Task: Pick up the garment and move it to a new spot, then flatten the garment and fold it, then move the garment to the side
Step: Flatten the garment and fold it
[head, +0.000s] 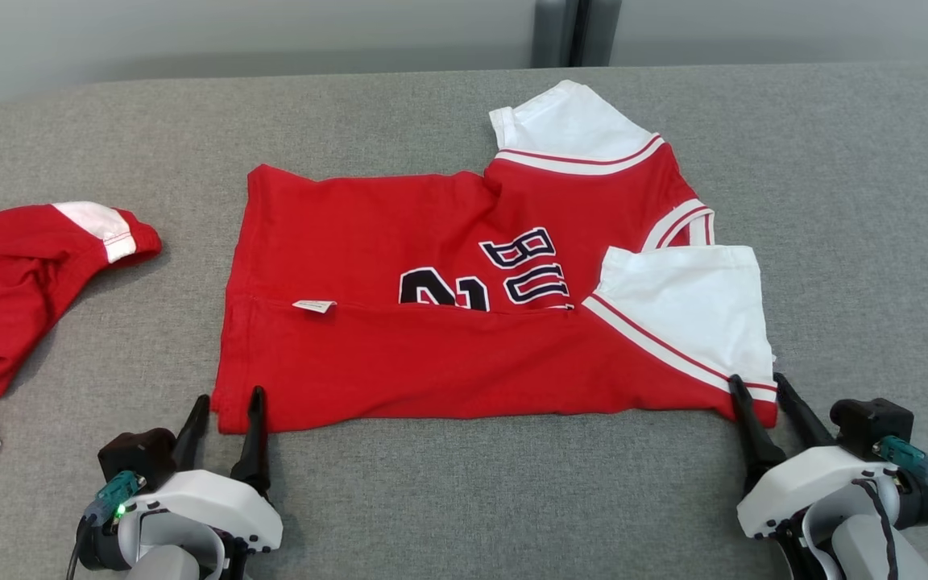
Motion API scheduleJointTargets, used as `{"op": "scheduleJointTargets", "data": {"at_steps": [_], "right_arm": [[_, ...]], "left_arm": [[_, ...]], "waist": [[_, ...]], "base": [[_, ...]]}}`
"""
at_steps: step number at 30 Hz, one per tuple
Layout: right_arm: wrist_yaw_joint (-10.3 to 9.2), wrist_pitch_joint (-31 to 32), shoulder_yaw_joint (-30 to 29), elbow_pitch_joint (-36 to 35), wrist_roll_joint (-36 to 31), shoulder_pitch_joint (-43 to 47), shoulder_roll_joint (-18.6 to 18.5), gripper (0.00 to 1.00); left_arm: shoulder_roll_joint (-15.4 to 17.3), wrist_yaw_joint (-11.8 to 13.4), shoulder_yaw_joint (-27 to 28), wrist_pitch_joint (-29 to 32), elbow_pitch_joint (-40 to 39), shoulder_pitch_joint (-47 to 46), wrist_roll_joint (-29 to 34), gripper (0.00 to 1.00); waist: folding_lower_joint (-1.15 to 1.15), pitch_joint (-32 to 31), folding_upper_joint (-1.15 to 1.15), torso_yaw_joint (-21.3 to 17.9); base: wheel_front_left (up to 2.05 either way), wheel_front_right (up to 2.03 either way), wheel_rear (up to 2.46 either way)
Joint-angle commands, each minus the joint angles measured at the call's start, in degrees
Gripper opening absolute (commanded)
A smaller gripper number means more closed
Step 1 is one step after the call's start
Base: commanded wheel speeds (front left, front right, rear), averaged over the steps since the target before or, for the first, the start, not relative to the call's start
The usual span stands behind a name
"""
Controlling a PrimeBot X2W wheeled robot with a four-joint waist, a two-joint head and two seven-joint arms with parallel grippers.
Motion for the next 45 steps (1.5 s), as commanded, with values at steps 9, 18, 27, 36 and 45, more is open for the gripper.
{"op": "scheduleJointTargets", "data": {"at_steps": [9, 18, 27, 36, 45], "right_arm": [[-0.02, 0.30, 3.37, 1.43, 2.62, -1.60, -0.99, 0.00], [-0.01, 0.15, 2.72, -1.01, 4.19, -0.20, -1.56, 0.00], [0.00, 0.15, 2.28, -1.03, 5.68, 4.86, -1.13, 0.00], [-0.01, 0.14, 2.88, -0.86, 7.72, 10.19, -2.59, 0.00], [0.00, 0.14, -0.08, -3.57, 4.83, 5.82, -3.01, 1.00]], "left_arm": [[0.26, 0.39, -0.88, 0.15, 5.87, -2.60, -1.04, 1.00], [0.30, -1.43, -1.86, 0.08, 7.47, -1.56, -3.31, 0.00], [0.33, -1.83, -0.10, -0.05, 5.81, 4.90, -1.74, 0.00], [0.41, -1.72, 1.14, -0.06, 6.02, 10.16, 0.16, 0.67], [0.26, -0.24, 1.15, -0.05, 1.91, 5.69, 1.07, 1.00]], "waist": [[0.00, 0.58, 0.00, -0.09], [0.00, -1.97, 0.00, -0.41], [0.00, -9.63, 0.00, -0.64], [0.00, -12.37, 0.00, -0.21], [0.00, -8.34, 0.00, -0.07]], "base": [[0.00, 0.00, 0.00], [0.00, 0.00, 0.00], [0.00, 0.00, 0.00], [0.00, 0.00, 0.00], [0.00, 0.00, 0.00]]}}
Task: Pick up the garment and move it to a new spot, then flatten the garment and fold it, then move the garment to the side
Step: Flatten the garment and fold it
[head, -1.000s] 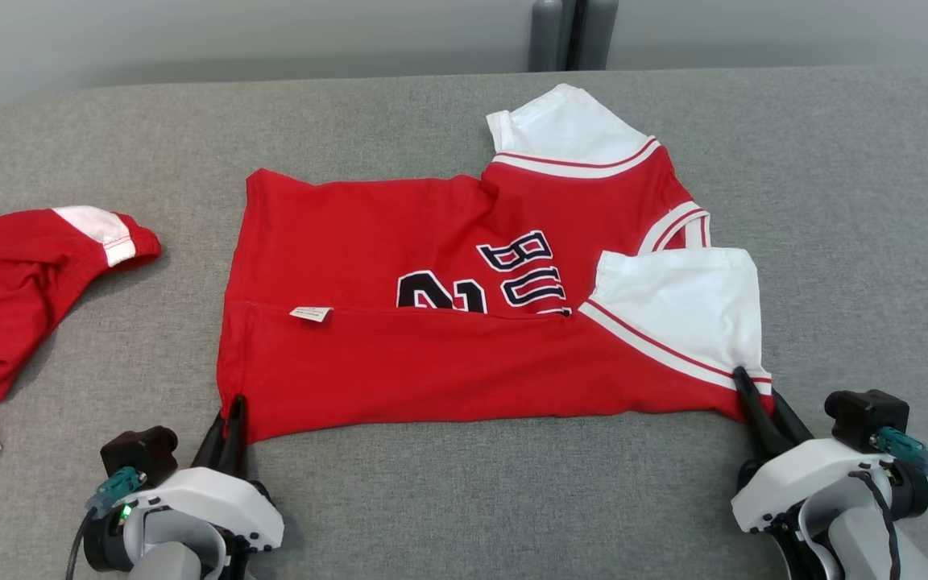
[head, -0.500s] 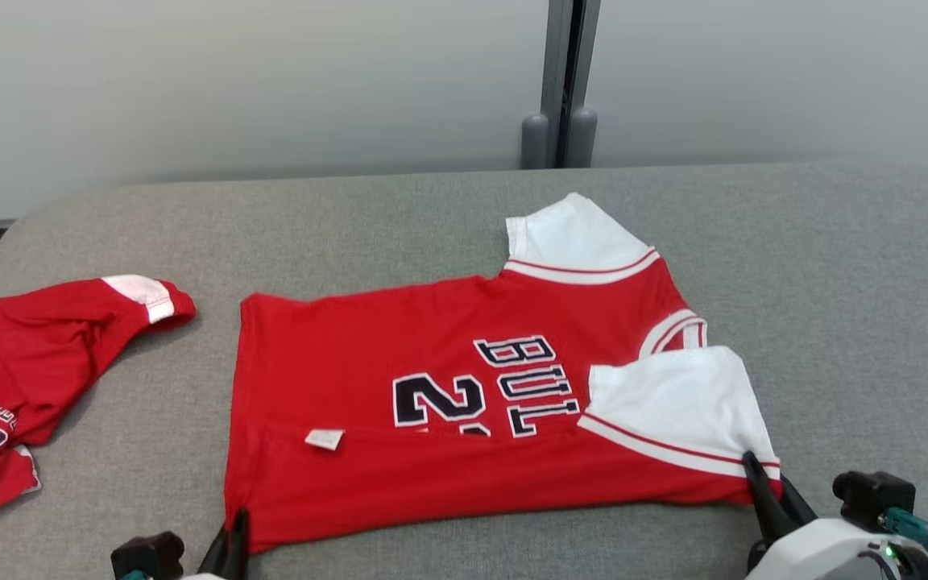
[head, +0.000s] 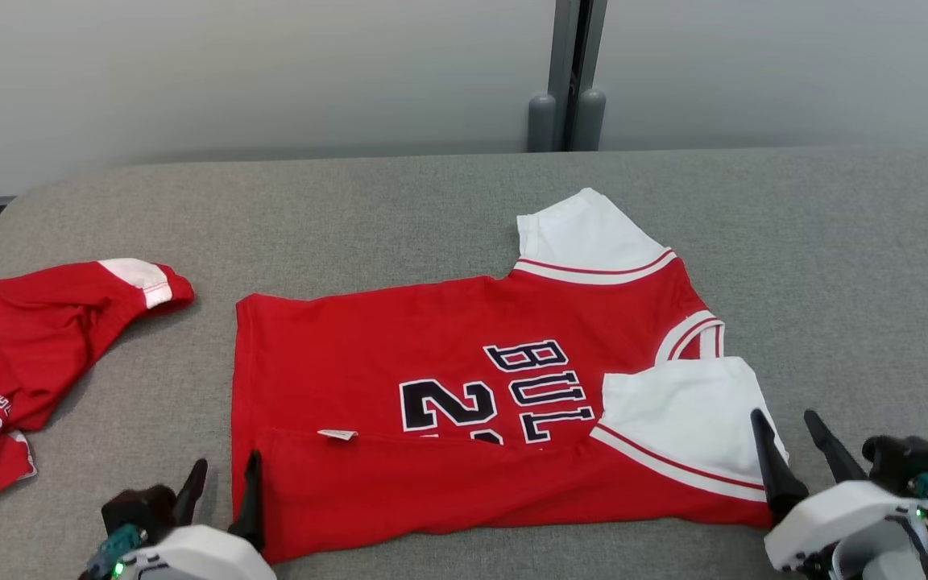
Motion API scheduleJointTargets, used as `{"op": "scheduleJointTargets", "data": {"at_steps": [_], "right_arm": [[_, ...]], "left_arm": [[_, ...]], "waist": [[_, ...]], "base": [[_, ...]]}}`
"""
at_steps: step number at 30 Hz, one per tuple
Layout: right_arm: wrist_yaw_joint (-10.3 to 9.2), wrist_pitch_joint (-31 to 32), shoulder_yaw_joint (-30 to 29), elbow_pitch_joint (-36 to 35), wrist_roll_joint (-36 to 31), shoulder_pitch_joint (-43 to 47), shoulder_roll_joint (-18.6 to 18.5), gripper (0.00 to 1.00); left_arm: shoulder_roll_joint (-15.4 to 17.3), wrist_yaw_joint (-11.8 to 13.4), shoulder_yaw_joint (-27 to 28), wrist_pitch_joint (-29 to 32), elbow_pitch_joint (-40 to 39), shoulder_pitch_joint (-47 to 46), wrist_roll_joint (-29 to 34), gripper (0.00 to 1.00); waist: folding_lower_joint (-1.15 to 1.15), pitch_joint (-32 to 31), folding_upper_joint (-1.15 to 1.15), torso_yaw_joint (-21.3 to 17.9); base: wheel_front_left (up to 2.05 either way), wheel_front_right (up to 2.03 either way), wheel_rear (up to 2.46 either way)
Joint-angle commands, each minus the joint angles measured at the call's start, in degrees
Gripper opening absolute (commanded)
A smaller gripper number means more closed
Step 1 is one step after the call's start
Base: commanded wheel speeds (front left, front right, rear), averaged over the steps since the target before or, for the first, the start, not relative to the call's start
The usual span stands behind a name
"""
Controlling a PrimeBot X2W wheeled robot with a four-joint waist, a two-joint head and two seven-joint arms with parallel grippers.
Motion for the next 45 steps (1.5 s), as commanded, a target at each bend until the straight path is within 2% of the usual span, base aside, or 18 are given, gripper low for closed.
{"op": "scheduleJointTargets", "data": {"at_steps": [1, 6, 15, 26, 27, 28, 29, 30, 41, 45], "right_arm": [[0.00, 0.01, -0.27, -0.35, -0.65, -1.60, -0.36, 1.00], [0.00, 0.00, 0.74, -0.20, -2.70, -9.00, -0.45, 1.00], [0.00, 0.00, 6.78, 3.30, -3.59, -21.61, 0.33, 1.00], [0.00, 0.10, 13.82, 7.07, -1.82, -32.60, -1.10, 1.00], [0.00, 0.24, 14.15, 7.67, -1.73, -33.77, -1.42, 1.00], [0.00, 0.30, 14.43, 8.33, -1.97, -35.05, -2.00, 1.00], [0.00, 0.23, 14.62, 8.95, -2.38, -36.31, -2.59, 1.00], [0.00, 0.37, 14.61, 9.83, -2.71, -37.58, -3.06, 1.00], [0.00, 8.27, 14.61, 19.82, -1.72, -50.38, -4.26, 1.00], [0.00, 12.22, 16.07, 23.27, -0.89, -54.55, -4.36, 1.00]], "left_arm": [[0.28, 0.44, 0.02, -0.02, 0.02, -2.07, 0.61, 1.00], [1.14, 1.68, -0.24, -0.02, 3.79, -11.49, 2.53, 1.00], [2.74, 2.71, -1.28, 2.12, 14.96, -28.24, 3.11, 1.00], [3.30, 4.34, -3.37, 2.70, 23.75, -38.13, 4.39, 1.00], [3.10, 4.21, -3.69, 2.69, 24.31, -38.61, 4.59, 0.83], [2.88, 4.10, -3.88, 2.58, 24.78, -39.19, 4.51, 0.47], [2.62, 3.91, -4.26, 2.37, 25.12, -39.65, 4.63, 0.28], [2.32, 3.73, -4.58, 2.15, 25.51, -39.87, 4.64, 0.00], [0.57, 3.14, -7.76, 0.14, 24.50, -42.34, 3.49, 0.00], [0.47, 1.58, -11.58, 0.08, 22.38, -42.21, -0.34, 0.00]], "waist": [[0.00, 1.42, 0.00, -0.02], [0.00, 4.98, 0.00, -0.16], [0.00, 11.30, 0.00, -0.61], [0.00, 17.57, 0.00, -0.92], [0.00, 18.01, 0.00, -0.75], [0.00, 18.45, 0.00, -0.47], [0.00, 18.85, 0.00, -0.06], [0.00, 19.14, 0.00, 0.45], [0.00, 22.87, 0.00, 6.37], [0.00, 24.22, 0.00, 8.42]], "base": [[0.00, 0.00, 0.00], [0.00, 0.00, 0.00], [0.00, 0.00, 0.00], [0.00, 0.00, 0.00], [0.00, 0.00, 0.00], [0.00, 0.00, 0.00], [0.00, 0.00, 0.00], [0.00, 0.00, 0.00], [0.00, 0.00, 0.00], [0.00, 0.00, 0.00]]}}
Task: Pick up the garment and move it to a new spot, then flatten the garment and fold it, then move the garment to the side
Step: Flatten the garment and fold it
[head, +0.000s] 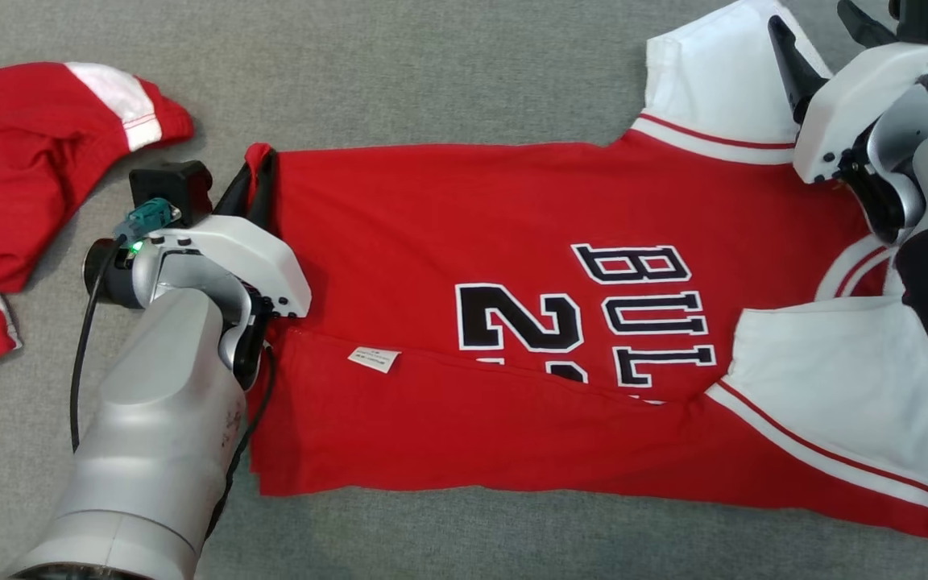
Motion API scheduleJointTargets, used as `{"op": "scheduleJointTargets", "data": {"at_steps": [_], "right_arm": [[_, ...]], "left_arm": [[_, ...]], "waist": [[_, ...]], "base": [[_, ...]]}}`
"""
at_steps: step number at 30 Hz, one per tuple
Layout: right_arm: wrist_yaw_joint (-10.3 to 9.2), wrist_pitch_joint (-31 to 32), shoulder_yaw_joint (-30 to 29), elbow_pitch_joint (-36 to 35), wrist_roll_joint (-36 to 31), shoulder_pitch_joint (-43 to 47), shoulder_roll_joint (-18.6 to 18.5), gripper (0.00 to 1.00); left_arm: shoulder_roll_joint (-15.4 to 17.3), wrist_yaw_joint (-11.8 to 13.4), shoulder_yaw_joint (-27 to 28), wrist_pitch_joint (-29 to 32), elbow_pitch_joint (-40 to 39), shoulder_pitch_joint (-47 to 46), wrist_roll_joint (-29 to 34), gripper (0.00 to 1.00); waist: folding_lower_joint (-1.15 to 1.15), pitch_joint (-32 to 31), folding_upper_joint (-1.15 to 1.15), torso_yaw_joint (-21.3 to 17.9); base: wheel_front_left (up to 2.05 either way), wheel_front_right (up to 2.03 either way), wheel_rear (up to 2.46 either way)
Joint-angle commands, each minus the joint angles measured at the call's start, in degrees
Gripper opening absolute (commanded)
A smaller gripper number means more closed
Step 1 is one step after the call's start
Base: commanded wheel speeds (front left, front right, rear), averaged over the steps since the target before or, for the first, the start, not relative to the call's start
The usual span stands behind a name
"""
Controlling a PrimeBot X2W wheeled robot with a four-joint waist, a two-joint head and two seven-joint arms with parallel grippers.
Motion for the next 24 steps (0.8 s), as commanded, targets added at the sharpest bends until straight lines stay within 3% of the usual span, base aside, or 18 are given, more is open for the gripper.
{"op": "scheduleJointTargets", "data": {"at_steps": [1, 11, 12, 13, 14, 15, 24], "right_arm": [[0.00, 0.75, 0.89, 0.45, -1.05, -1.07, -0.69, 1.00], [0.00, 4.59, 4.16, 8.23, -1.06, -6.37, -1.75, 1.00], [0.00, 5.12, 4.60, 8.72, -0.96, -6.40, -1.61, 0.84], [0.00, 5.19, 4.57, 9.10, -0.44, -6.24, -1.57, 0.47], [0.00, 5.03, 4.74, 9.32, -0.24, -6.29, -1.68, 0.30], [0.00, 5.08, 5.20, 9.52, -0.34, -6.43, -1.88, 0.00], [0.00, -5.47, 3.01, 10.48, 1.56, -7.81, -2.97, 0.00]], "left_arm": [[0.67, 0.03, -0.62, 0.06, -0.21, -0.12, -0.67, 0.00], [0.50, 3.72, -13.92, 0.01, -6.84, 0.54, -11.65, 0.00], [0.48, 4.16, -14.77, 0.02, -7.21, 0.48, -12.40, 0.00], [0.48, 4.58, -15.43, 0.02, -7.59, 0.41, -13.04, 0.00], [0.49, 4.98, -15.98, 0.01, -7.86, 0.32, -13.60, 0.00], [0.47, 5.38, -16.37, 0.02, -8.15, 0.26, -14.14, 0.00], [1.16, 7.99, -12.45, -0.05, -12.06, 1.15, -12.04, 0.00]], "waist": [[0.00, 1.20, 0.00, 1.27], [0.00, 3.02, 0.00, 5.03], [0.00, 3.08, 0.00, 5.18], [0.00, 3.12, 0.00, 5.29], [0.00, 3.14, 0.00, 5.35], [0.00, 3.14, 0.00, 5.39], [0.00, 1.39, 0.00, 3.38]], "base": [[0.00, 0.00, 0.00], [0.00, 0.00, 0.00], [0.00, 0.00, 0.00], [0.00, 0.00, 0.00], [0.00, 0.00, 0.00], [0.00, 0.00, 0.00], [0.00, 0.00, 0.00]]}}
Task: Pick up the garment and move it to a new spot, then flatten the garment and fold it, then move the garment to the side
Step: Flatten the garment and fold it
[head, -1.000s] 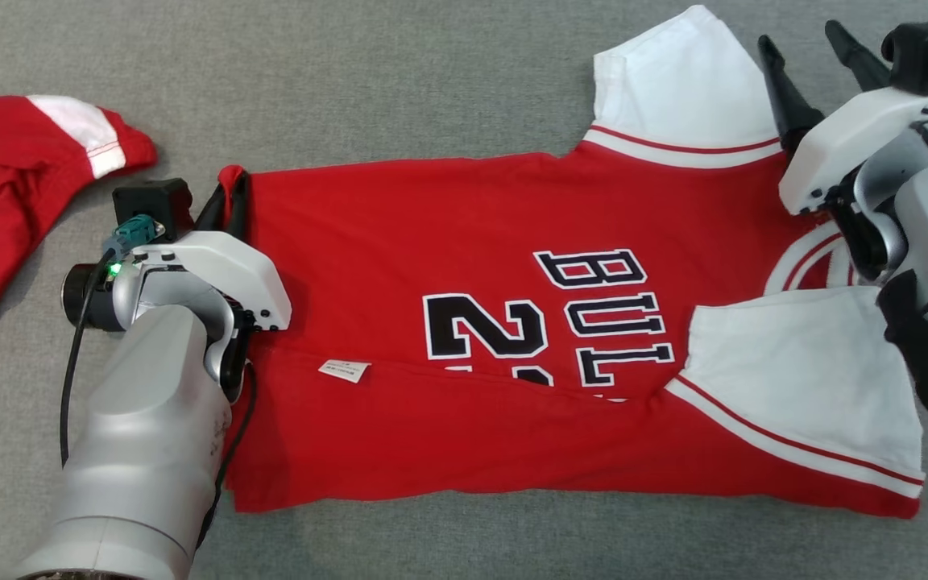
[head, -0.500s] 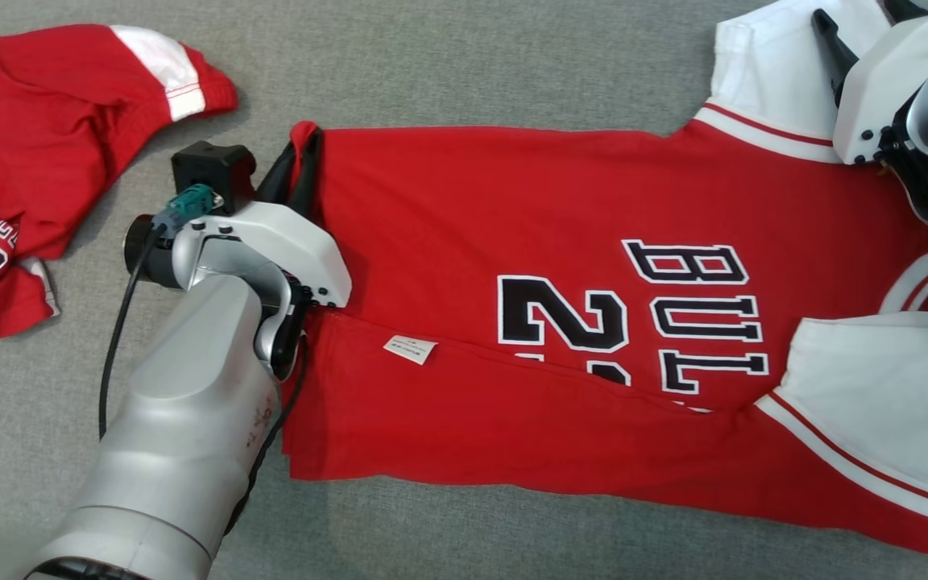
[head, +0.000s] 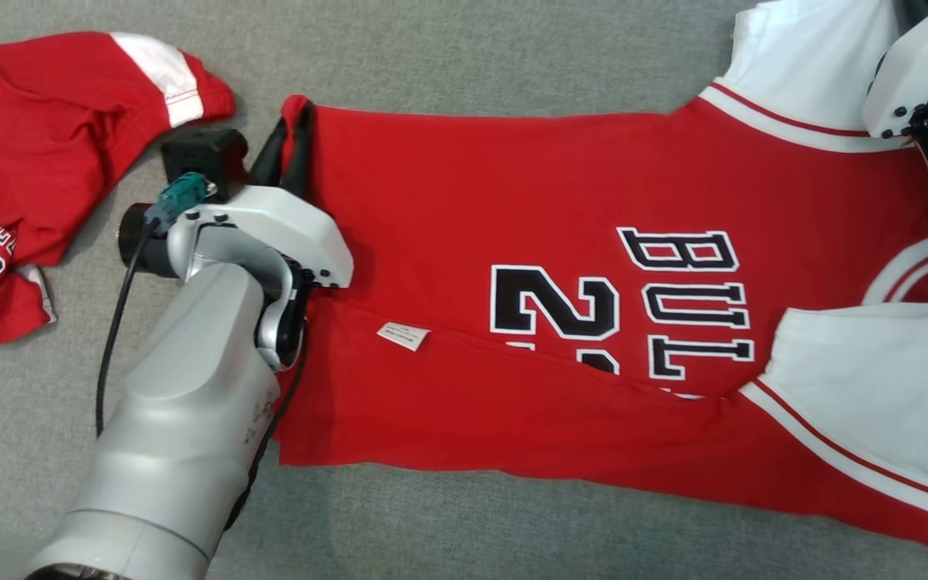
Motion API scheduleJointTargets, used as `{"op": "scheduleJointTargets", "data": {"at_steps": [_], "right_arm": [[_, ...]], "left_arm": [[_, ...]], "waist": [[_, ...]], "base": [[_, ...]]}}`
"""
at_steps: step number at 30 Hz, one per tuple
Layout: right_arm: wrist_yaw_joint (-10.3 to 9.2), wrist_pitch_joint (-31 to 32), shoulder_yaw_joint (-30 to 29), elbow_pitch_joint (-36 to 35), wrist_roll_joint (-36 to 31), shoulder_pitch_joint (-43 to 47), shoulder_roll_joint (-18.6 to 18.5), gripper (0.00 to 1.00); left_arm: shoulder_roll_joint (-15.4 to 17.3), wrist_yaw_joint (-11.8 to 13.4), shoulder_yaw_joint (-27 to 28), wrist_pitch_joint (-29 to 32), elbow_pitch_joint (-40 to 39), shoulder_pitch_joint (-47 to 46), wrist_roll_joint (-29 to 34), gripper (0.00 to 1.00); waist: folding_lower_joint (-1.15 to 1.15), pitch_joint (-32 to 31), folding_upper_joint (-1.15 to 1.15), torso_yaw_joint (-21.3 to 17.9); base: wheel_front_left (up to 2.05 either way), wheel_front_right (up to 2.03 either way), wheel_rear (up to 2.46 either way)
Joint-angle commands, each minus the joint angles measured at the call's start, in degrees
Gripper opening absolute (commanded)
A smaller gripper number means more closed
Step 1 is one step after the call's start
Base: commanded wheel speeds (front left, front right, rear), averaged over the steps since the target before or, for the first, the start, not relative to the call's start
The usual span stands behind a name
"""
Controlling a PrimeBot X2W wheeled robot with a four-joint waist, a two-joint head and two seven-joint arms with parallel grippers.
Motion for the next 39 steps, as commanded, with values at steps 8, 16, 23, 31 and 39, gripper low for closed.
{"op": "scheduleJointTargets", "data": {"at_steps": [8, 16, 23, 31, 39], "right_arm": [[-0.02, -7.22, -1.59, -0.09, 2.97, 3.63, 0.31, 0.00], [-0.02, -8.54, -1.46, -8.79, 6.87, 13.74, 1.60, 0.00], [-0.02, -8.53, -2.22, -19.03, 9.37, 26.97, 1.71, 0.00], [-0.02, -8.55, -5.20, -24.99, 11.29, 40.03, 3.39, 0.00], [-0.01, -8.55, -6.43, -24.43, 10.89, 48.19, 5.42, 0.00]], "left_arm": [[3.83, -0.98, 6.05, -0.10, -2.75, 3.73, 5.19, 0.00], [5.67, -3.13, 9.55, -0.09, -2.68, 9.43, 7.86, 0.00], [6.23, -5.09, 13.06, -0.10, -2.92, 16.37, 8.45, 0.00], [5.29, -6.27, 14.97, -0.10, -2.98, 24.39, 10.23, 0.00], [4.21, -6.21, 17.56, -0.10, -4.59, 31.87, 11.88, 0.29]], "waist": [[0.00, -5.30, 0.00, -4.91], [0.00, -11.15, 0.00, -8.98], [0.00, -15.77, 0.00, -11.43], [0.00, -20.24, 0.00, -12.77], [0.00, -23.74, 0.00, -13.47]], "base": [[0.00, 0.00, 0.00], [0.00, 0.00, 0.00], [0.00, 0.00, 0.00], [0.00, 0.00, 0.00], [0.00, 0.00, 0.00]]}}
